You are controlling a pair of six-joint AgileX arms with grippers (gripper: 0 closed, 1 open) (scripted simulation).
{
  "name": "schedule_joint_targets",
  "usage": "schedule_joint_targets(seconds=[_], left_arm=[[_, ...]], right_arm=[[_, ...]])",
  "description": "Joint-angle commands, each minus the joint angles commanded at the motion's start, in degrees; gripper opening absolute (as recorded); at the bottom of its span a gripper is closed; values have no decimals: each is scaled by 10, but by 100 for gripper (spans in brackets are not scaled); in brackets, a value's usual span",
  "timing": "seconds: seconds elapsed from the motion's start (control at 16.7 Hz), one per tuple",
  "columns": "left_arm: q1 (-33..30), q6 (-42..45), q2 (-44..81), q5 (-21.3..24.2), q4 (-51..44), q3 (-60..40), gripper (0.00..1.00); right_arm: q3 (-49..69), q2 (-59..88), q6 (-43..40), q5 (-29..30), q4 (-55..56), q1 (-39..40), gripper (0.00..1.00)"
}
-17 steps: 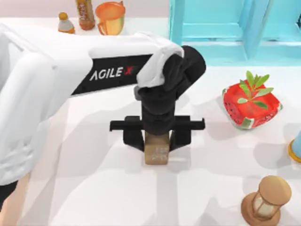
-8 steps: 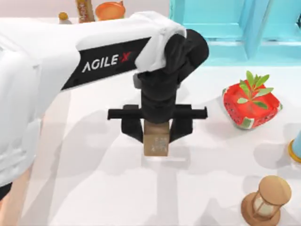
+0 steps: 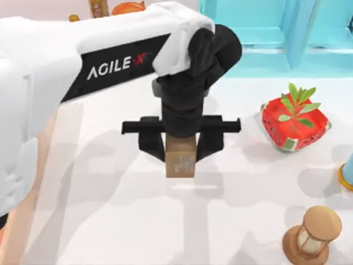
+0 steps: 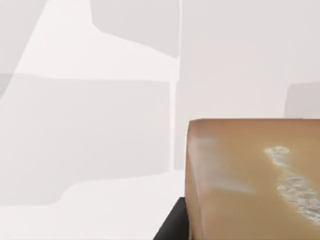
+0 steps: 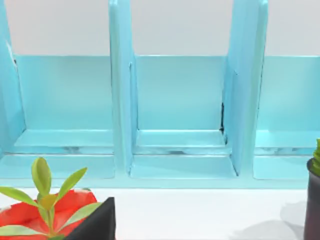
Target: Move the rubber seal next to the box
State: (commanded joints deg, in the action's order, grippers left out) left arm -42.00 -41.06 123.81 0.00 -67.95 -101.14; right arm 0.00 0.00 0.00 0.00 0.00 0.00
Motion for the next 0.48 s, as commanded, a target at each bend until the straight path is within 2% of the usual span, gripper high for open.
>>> schedule_joint_targets(seconds=[0.24,0.48], left_arm=[[60,34,-71,-1,-25,73,0],[90,92,-230,-1,-53,164,0]], right_arm=[[0,0,0,0,0,0,100],[0,0,0,0,0,0,100]])
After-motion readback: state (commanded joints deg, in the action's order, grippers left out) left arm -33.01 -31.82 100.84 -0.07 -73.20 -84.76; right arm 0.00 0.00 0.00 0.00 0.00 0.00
